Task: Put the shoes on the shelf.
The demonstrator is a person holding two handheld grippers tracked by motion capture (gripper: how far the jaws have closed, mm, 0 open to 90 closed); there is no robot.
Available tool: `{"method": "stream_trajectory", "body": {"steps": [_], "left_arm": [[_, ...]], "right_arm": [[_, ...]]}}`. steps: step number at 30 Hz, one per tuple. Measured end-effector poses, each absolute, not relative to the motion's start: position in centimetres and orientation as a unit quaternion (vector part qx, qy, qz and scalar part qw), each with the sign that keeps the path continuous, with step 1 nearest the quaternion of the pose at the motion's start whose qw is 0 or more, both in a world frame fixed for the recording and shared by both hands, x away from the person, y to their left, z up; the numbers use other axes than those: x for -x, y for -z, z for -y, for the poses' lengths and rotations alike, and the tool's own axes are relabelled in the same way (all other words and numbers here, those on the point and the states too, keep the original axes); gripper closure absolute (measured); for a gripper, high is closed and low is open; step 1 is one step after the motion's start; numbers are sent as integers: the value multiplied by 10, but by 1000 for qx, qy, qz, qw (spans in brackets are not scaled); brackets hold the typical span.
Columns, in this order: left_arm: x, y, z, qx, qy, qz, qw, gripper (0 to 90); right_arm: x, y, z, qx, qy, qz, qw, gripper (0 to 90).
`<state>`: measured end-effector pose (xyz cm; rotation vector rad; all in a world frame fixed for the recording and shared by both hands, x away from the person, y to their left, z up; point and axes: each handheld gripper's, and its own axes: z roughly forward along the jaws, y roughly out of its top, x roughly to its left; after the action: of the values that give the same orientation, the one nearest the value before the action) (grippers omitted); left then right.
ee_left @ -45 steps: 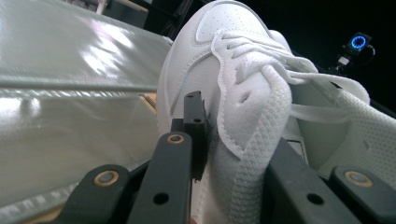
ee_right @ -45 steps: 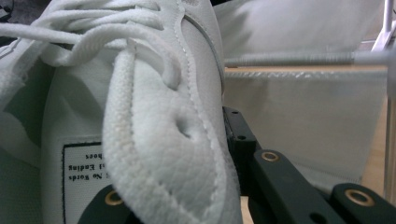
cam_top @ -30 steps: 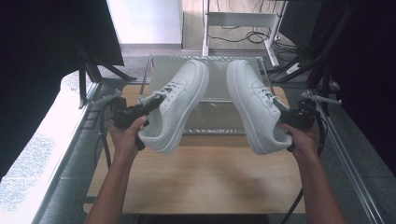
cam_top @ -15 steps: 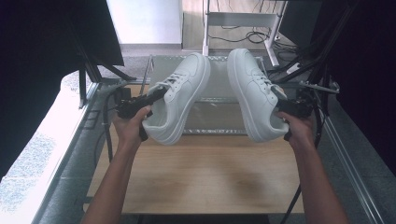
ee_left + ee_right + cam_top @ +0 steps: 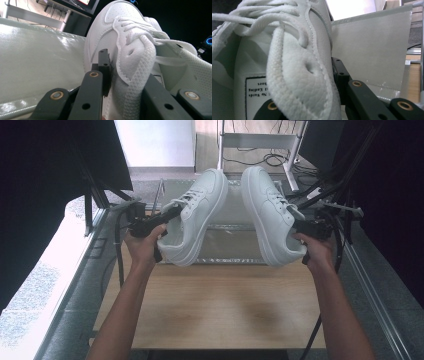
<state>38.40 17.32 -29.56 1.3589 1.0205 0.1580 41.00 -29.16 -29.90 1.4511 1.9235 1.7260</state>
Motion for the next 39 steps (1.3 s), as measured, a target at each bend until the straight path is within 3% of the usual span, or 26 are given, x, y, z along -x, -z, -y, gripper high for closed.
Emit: {"method": "stream_trajectory", "body": {"steps": [39], "left_arm": [[-447, 275, -148, -608, -117, -489, 615, 820]], "right_arm": [[-474, 278, 254, -545, -528, -641, 116, 851]]}}
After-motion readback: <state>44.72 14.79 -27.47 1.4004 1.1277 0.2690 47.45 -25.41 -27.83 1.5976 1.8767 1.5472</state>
